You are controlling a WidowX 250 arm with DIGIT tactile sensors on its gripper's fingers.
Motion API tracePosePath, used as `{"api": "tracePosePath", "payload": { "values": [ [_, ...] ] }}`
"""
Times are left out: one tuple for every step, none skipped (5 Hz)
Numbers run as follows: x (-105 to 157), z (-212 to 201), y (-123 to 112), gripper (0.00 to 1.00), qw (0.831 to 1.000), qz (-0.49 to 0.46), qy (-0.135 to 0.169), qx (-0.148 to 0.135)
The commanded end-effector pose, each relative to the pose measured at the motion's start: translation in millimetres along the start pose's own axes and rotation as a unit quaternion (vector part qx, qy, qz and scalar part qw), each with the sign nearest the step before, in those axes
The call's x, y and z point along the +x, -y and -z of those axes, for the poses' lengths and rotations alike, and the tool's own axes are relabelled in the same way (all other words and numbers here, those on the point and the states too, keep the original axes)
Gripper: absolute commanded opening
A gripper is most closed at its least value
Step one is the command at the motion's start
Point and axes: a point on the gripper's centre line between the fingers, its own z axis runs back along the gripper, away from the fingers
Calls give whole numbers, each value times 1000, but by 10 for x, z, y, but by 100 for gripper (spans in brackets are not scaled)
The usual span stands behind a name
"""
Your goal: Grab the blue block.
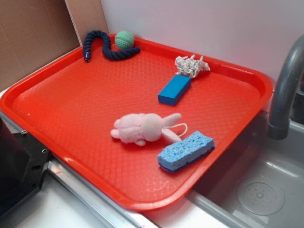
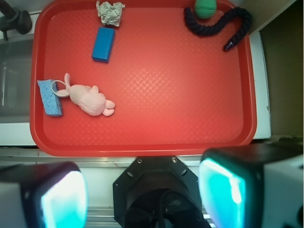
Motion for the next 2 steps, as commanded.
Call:
{"api": "tracePosePath", "payload": {
  "values": [
    [0, 0, 0, 100, 1000, 0, 0, 0],
    [373, 388, 181, 100, 998, -43, 40, 14]
  ]
}}
